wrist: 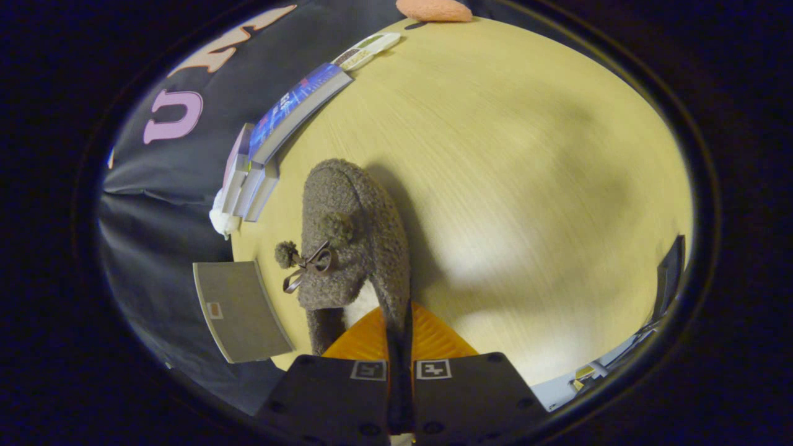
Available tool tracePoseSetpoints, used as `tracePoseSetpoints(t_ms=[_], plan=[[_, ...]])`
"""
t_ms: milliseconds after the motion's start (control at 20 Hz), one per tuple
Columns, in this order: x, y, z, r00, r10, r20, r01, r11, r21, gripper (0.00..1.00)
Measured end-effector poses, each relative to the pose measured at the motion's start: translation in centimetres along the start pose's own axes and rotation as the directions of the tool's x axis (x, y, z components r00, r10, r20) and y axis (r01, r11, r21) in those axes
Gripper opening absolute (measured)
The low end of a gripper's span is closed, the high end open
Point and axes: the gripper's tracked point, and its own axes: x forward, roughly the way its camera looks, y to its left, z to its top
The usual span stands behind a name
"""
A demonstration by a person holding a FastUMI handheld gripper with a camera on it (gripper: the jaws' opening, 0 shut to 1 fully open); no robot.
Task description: Open the storage box then place both shoes into the box .Put the left shoe in first, then the right shoe, with the right side of both shoes facing outward in a uniform manner.
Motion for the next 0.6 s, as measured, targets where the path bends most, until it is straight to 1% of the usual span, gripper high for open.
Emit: tracePoseSetpoints(t_ms=[250, 600], plan=[[-1.2, 4.4, -1.0, 0.992, 0.123, 0.003, -0.123, 0.992, 0.021, 0.04], [-4.9, 11.4, -3.4, 0.977, 0.211, 0.013, -0.211, 0.977, -0.044, 0.04]])
